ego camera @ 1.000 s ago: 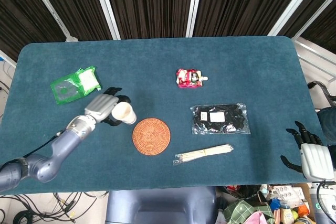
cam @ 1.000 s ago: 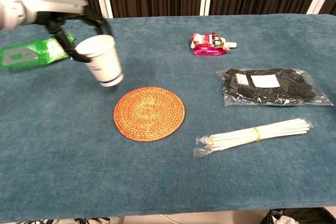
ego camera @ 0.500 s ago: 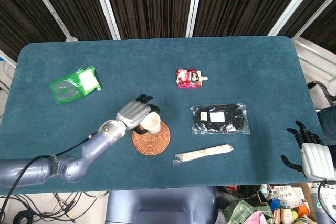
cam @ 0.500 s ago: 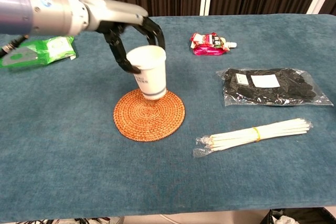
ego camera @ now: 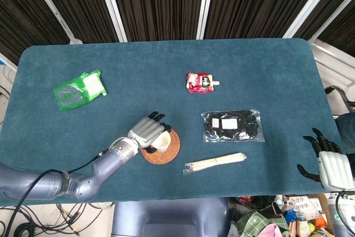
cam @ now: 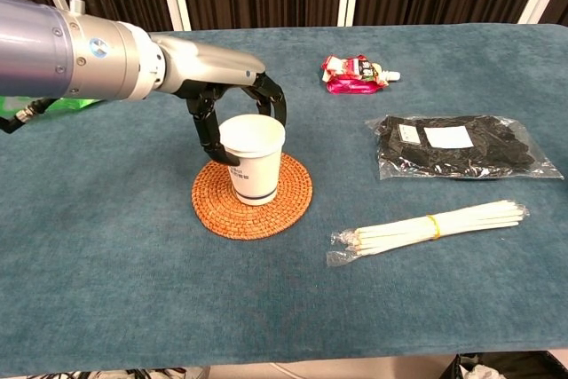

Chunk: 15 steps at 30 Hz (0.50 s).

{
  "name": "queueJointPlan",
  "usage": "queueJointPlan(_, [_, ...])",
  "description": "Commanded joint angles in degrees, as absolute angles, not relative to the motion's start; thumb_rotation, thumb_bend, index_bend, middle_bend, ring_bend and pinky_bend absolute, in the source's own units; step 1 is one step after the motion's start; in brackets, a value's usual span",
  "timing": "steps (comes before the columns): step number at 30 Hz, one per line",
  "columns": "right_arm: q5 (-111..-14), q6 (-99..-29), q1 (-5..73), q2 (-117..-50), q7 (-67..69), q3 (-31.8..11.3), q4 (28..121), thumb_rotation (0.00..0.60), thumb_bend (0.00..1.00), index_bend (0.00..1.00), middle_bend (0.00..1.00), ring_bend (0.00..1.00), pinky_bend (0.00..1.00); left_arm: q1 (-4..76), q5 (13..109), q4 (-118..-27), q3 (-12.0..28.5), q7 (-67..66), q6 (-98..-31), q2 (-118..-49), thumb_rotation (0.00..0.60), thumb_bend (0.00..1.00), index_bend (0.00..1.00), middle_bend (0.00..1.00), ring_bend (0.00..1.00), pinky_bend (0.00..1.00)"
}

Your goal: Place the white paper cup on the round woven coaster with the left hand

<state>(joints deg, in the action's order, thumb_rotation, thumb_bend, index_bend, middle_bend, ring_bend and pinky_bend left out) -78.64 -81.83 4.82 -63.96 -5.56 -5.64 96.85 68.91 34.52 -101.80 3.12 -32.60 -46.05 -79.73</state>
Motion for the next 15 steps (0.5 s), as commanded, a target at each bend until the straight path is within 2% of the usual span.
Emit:
queueJointPlan(1, [-78.6, -81.9, 4.8, -64.0, -5.6, -5.6, 96.8, 0.6, 0.13, 0.22, 0.05, 0.19, 0.19, 69.0, 34.6, -101.8, 2.7, -33.1, -46.5, -79.9, 0.6, 0.31, 0.26, 0.32, 0.0, 0.0])
queueJointPlan(3, [-78.6, -81.9, 4.8, -64.0, -5.6, -5.7, 96.9, 0.6, 0.13, 0.22, 0.05, 0.19, 0.19, 69.1, 34.7, -101.6, 2.3, -33.5, -47.0, -80.1, 0.6, 0.29, 0.22, 0.3, 0.0, 0.0])
queueJointPlan(10, [-78.5, -81.8, 4.8, -64.0, -5.6, -5.7, 96.8, 0.6, 0.13, 0.22, 0.05, 0.19, 0.19, 69.3, 34.7, -102.3, 2.1, -33.7, -47.5, -79.8, 0.6, 0.08, 0.02, 0.13, 0.0, 0.0])
queueJointPlan(15, [-78.5, -81.7, 4.9, -64.0, -5.7, -5.6, 96.8, 0.6, 0.13, 0.22, 0.05, 0.19, 0.19, 69.3, 34.6, -104.2, 2.0, -33.5, -47.6, -78.0, 0.6, 0.07, 0.0, 0.1, 0.0, 0.0])
